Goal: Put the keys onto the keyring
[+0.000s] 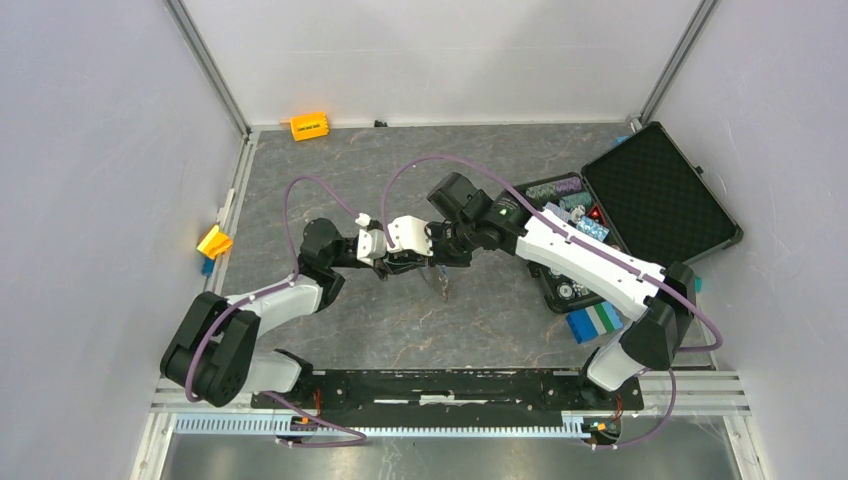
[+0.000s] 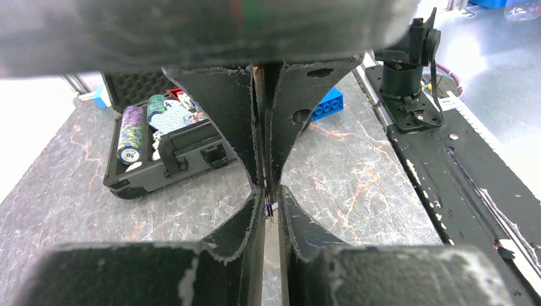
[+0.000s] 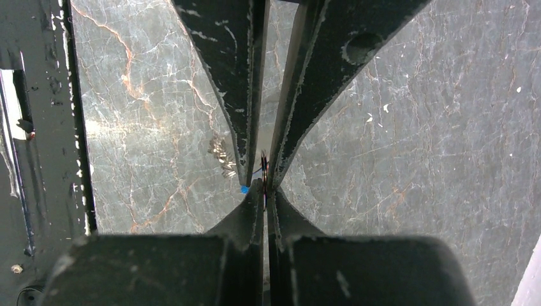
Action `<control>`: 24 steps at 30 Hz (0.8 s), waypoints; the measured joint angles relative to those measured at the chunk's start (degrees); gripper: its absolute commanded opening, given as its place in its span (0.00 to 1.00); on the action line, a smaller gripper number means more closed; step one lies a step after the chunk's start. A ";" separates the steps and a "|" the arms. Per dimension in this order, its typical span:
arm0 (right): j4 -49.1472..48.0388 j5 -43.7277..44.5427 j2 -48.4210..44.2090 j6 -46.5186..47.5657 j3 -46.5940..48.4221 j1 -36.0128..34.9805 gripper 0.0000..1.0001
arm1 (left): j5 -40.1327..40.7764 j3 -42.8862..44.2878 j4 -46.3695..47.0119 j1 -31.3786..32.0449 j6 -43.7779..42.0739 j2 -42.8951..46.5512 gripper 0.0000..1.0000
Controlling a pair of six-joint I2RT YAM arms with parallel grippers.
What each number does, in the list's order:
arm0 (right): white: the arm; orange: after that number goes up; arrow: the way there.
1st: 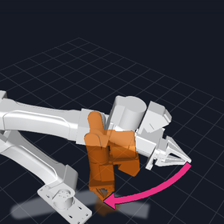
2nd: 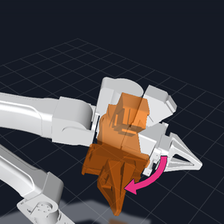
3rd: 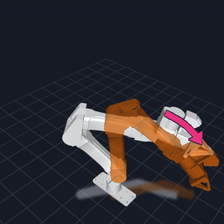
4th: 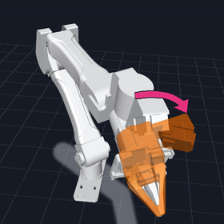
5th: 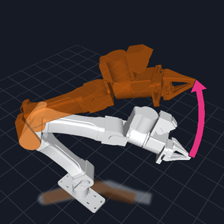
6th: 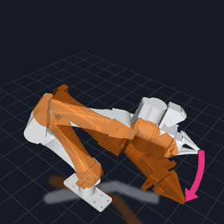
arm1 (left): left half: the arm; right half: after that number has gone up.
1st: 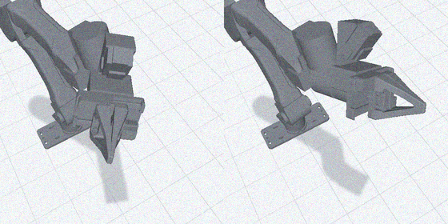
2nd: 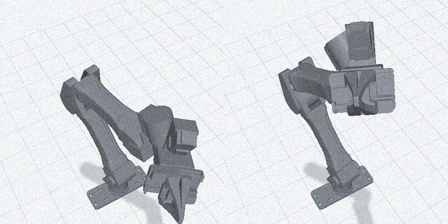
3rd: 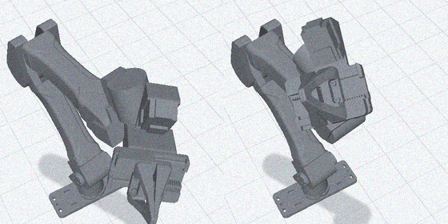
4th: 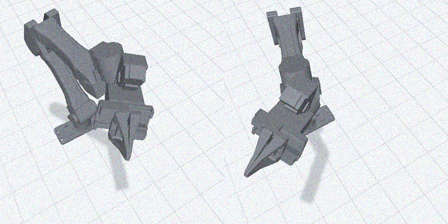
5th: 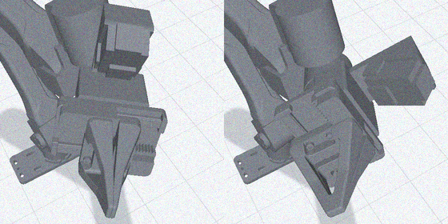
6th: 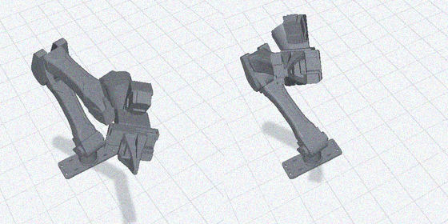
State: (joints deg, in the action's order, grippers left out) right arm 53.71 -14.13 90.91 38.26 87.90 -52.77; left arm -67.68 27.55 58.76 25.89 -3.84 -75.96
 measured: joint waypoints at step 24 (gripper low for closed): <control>-0.07 -0.42 -0.13 -0.90 -0.31 0.00 0.00 | 0.31 -0.22 0.15 0.00 0.00 -0.07 0.11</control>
State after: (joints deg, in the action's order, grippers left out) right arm 53.65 -14.55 90.78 37.36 87.59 -52.77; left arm -67.37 27.33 58.92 25.89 -3.84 -76.03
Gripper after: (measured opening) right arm 0.010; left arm 0.052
